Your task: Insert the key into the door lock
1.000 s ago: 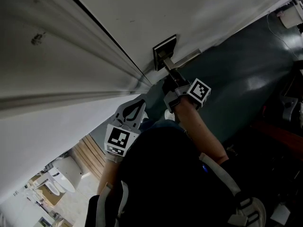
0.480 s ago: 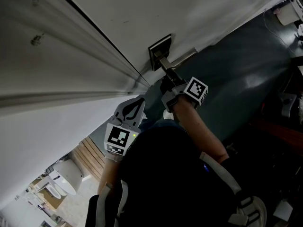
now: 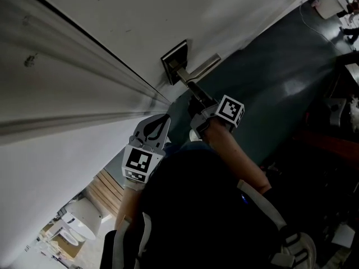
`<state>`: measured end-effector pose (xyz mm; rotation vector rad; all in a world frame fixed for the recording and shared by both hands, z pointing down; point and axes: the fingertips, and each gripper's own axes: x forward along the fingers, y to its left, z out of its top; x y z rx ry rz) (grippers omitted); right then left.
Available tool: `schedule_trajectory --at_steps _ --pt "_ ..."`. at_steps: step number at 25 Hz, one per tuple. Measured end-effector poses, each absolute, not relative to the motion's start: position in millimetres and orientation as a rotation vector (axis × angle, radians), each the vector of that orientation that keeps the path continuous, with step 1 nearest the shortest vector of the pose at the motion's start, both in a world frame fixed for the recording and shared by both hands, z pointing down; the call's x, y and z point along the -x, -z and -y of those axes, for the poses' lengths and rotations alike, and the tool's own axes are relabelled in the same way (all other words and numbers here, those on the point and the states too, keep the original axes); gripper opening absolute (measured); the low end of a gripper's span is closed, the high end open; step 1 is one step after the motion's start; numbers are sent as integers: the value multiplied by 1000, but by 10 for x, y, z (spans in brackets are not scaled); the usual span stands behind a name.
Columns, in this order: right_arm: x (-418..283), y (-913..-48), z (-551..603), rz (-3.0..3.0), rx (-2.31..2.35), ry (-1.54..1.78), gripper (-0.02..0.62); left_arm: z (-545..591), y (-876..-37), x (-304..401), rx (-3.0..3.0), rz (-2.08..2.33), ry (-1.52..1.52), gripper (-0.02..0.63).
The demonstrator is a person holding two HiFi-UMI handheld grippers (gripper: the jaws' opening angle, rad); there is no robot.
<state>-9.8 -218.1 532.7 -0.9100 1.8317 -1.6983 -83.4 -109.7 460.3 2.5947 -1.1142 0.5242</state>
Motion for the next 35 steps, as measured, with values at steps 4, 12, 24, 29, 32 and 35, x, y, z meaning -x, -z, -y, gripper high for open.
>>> schedule_trajectory --at_steps 4,12,24,29,32,35 --pt "-55 -5283 2087 -1853 951 1654 22 1123 -4597 740 -2613 1070 -513 8" --pt "-482 -5067 1929 -2050 1147 1416 15 1200 -4579 563 -2670 993 -485 8" --pt "-849 -4426 1623 -2464 1512 835 15 1286 -4296 205 -2786 857 -396 8" --pt "-918 -4163 1512 -2569 1616 618 15 1326 -4184 142 -2827 841 -353 8" --pt "-953 -4023 1433 -2604 1663 518 15 1339 -4125 128 -2841 837 -339 8" --pt "-966 -3873 1359 -2642 1705 415 15 1358 -4050 111 -2861 837 -321 8"
